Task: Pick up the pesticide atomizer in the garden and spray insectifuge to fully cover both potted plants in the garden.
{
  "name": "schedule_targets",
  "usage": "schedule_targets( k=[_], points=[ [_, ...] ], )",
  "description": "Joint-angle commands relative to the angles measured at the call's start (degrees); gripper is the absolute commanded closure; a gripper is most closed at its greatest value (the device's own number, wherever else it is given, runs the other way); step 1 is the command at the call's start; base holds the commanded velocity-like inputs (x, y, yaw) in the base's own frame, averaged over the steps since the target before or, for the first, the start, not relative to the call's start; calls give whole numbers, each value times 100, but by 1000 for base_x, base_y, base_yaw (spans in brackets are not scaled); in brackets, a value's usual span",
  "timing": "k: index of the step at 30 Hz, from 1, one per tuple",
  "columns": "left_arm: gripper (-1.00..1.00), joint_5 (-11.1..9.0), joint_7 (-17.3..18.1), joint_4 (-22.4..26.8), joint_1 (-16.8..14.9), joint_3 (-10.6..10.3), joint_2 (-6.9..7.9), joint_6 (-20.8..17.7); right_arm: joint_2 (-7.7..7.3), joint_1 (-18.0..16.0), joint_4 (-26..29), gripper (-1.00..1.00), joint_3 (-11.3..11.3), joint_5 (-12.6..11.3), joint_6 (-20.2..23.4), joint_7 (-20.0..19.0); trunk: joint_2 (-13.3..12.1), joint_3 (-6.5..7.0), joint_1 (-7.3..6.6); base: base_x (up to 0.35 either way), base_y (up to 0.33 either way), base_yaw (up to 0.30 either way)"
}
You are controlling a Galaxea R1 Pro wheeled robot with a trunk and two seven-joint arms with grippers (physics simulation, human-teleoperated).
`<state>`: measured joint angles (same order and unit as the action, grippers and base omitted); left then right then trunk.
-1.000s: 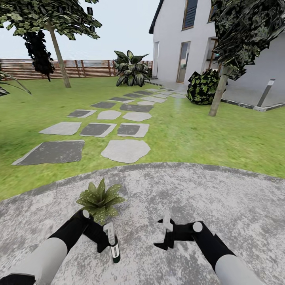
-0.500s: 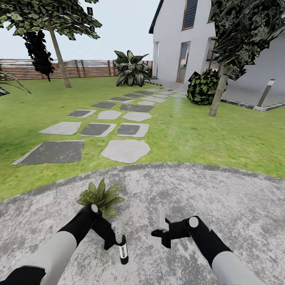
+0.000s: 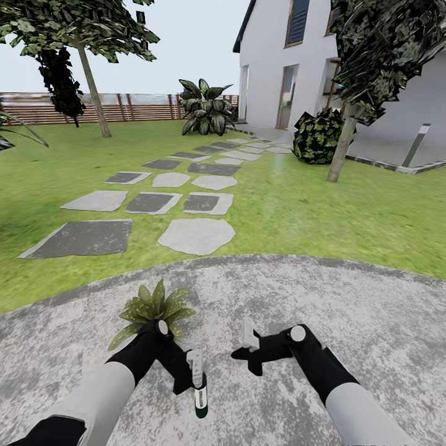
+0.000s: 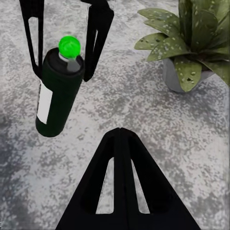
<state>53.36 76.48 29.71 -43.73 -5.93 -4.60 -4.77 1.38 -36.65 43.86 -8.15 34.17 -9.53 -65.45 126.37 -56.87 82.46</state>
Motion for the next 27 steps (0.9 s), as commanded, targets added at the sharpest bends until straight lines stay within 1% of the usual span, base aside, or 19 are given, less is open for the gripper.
schedule_targets(
  k=[1,4,8,9,11,12,14,20,23,27],
  points=[
    [100,-1,25,9,-3,-4,-12,-50,48,-10,7,100,6,54,-58,-72,2,-5,-1,0,0,0],
    [100,-35,25,15,-4,2,-22,-50,102,-24,8,100,6,53,-58,-160,2,-5,-1,0,0,0],
    [100,-78,10,19,-17,16,-32,-50,116,-51,9,100,6,40,-58,-177,2,-5,-1,0,0,0],
    [100,-119,9,19,-22,19,-32,-50,116,-55,9,100,6,39,-58,-177,2,-5,-1,0,0,0],
    [100,-298,8,18,-28,21,-32,1,117,-60,9,100,6,38,-58,-178,2,-5,-1,0,0,0],
    [100,-447,7,14,-30,22,-38,141,117,-61,9,100,6,38,-58,-178,2,-5,-1,0,0,0],
    [100,-516,-31,10,-31,40,-41,212,117,-68,26,100,6,38,-58,-178,2,-5,-1,0,0,0],
    [100,-537,-141,1,-19,63,-147,238,124,-71,130,100,6,36,-58,-188,2,-5,-1,0,0,0],
    [100,-537,-290,-28,-20,66,-203,239,145,-71,139,100,6,37,-58,-187,2,-5,-1,0,0,0],
    [100,-544,-436,-46,-14,66,-238,240,151,-71,169,100,6,36,-58,-195,2,-5,-1,0,0,0]
  ],
)
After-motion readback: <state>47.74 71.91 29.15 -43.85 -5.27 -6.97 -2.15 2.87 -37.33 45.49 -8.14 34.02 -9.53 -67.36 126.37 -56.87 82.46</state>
